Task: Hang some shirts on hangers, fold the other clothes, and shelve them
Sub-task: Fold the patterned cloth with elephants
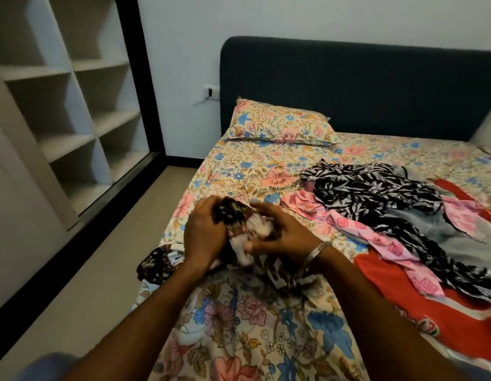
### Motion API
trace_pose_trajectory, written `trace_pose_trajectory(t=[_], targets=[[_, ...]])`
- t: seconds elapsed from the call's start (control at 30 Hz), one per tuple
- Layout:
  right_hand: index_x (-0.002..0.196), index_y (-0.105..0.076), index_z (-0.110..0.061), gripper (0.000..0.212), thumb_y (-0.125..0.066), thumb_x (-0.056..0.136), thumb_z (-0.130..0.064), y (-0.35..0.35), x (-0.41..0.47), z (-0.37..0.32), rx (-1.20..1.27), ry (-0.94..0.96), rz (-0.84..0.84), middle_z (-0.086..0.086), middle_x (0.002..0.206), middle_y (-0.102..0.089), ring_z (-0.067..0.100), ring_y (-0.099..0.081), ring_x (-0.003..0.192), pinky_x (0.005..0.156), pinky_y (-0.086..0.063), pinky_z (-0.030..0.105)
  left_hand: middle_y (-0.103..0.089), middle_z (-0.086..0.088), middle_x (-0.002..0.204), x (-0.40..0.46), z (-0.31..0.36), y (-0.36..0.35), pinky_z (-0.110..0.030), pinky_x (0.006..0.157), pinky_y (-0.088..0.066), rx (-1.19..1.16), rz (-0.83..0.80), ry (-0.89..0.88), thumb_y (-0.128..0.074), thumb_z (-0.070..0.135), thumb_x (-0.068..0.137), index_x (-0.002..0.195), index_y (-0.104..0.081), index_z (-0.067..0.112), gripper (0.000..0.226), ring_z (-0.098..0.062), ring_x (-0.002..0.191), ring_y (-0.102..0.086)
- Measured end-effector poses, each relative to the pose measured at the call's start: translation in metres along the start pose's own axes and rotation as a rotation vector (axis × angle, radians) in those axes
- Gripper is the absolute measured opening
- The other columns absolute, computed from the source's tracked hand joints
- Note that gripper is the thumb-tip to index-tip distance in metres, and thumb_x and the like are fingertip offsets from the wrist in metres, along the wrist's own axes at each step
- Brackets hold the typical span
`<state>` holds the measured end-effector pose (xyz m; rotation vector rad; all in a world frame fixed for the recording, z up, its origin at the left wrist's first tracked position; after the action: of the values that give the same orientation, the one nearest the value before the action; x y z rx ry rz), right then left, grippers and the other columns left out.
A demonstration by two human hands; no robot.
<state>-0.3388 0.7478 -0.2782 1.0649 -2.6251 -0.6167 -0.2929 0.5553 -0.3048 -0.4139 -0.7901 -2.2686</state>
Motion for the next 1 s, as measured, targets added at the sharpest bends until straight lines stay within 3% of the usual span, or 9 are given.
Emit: trace_pose_trajectory(t=[0.1,0.23,0.37,0.43,0.5,0.6,0.67,0.87,1.0], targets=[[0.149,-0.039,-0.037,0.091,-0.088,0.073,-0.037,-0.01,0.004,0.028,-0.461,-0.072,-0.091,-0.009,0.14,-0.053,0.006,-0.051,0.122,0.102,-0.046,0.029,-0.066,0.003,0.125,-0.009,-0.038,-0.001,-0.035,0.093,-0.05,-0.196,-0.078,0.298,-0.063,0.036,0.094,0.122,-0.066,0.026,0.03,-0.022,0.115,-0.062],[0.122,-0.067,-0.028,0.035,-0.075,0.088,-0.034,-0.015,0.009,0.042,-0.503,-0.138,0.06,-0.008,0.103,-0.068,0.013,-0.064,0.092,0.09,-0.056,0.041,-0.028,0.008,0.158,-0.019,-0.045,0.012,-0.043,0.111,-0.037,0.281,-0.381,-0.277,-0.087,0.022,0.074,0.153,-0.029,0.038,0.099,-0.019,0.142,-0.033],[0.138,-0.054,-0.026,0.07,-0.084,0.077,-0.042,-0.035,0.011,0.035,-0.387,-0.158,-0.2,-0.008,0.128,-0.061,0.01,-0.059,0.11,0.099,-0.051,0.03,-0.048,0.015,0.147,-0.005,-0.02,0.017,-0.043,0.116,-0.035,0.322,-0.728,-0.634,-0.08,0.027,0.084,0.131,-0.062,0.039,0.051,-0.009,0.144,-0.034],[0.122,-0.065,-0.024,0.044,-0.08,0.082,-0.035,-0.044,0.015,0.037,-0.401,-0.106,-0.153,-0.007,0.113,-0.067,0.01,-0.064,0.098,0.092,-0.057,0.036,-0.065,0.016,0.123,-0.006,-0.02,0.016,-0.038,0.105,-0.049,0.16,-0.834,-0.455,-0.076,0.008,0.084,0.111,-0.074,0.033,0.037,-0.003,0.123,-0.055],[0.104,-0.072,-0.023,0.019,-0.076,0.086,-0.028,-0.043,0.019,0.035,-0.273,-0.083,-0.029,-0.006,0.098,-0.071,0.007,-0.066,0.088,0.085,-0.058,0.035,-0.074,0.009,0.101,-0.008,-0.017,0.019,-0.034,0.087,-0.057,-0.187,-0.691,-0.093,-0.068,0.0,0.089,0.101,-0.076,0.026,0.03,-0.007,0.099,-0.069],[0.099,-0.076,-0.021,0.019,-0.078,0.086,-0.034,-0.032,0.024,0.025,-0.014,-0.104,0.04,0.003,0.095,-0.075,0.019,-0.071,0.086,0.08,-0.057,0.036,-0.078,0.007,0.091,-0.007,-0.02,0.02,-0.027,0.075,-0.058,-0.565,-0.236,0.354,-0.063,0.027,0.098,0.098,-0.073,0.023,0.01,-0.012,0.087,-0.075],[0.096,-0.075,-0.011,0.027,-0.078,0.085,-0.035,-0.023,0.025,0.018,-0.01,-0.103,0.074,0.014,0.09,-0.073,0.027,-0.07,0.078,0.069,-0.054,0.032,-0.078,0.001,0.1,-0.007,-0.026,0.016,-0.036,0.079,-0.059,-0.666,-0.203,0.561,-0.068,0.04,0.094,0.109,-0.071,0.021,0.024,-0.02,0.092,-0.076],[0.08,-0.072,-0.022,0.009,-0.076,0.086,-0.017,0.026,0.011,0.031,-0.366,-0.214,0.034,0.002,0.079,-0.073,0.022,-0.067,0.074,0.068,-0.054,0.032,-0.075,-0.012,0.113,0.003,-0.029,0.034,-0.043,0.086,-0.057,-0.901,-0.131,0.658,-0.066,0.028,0.096,0.122,-0.07,0.011,0.032,-0.031,0.103,-0.073],[0.094,-0.074,-0.01,0.009,-0.068,0.094,-0.016,0.06,-0.003,0.033,-0.066,-0.203,0.182,0.008,0.085,-0.076,0.022,-0.073,0.078,0.066,-0.058,0.029,-0.078,-0.009,0.099,0.007,-0.024,0.049,-0.029,0.063,-0.06,-1.011,-0.105,0.68,-0.062,0.019,0.097,0.106,-0.074,0.009,0.018,-0.022,0.086,-0.076]])
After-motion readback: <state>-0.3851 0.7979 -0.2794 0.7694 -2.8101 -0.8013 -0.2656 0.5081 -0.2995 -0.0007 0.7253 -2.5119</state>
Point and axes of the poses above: each hand's wrist, its own x-axis towards the middle knuckle, its own y-axis out of the back of the hand, z = x × y, the point moved 3 cm from there along x, towards the middle knuckle
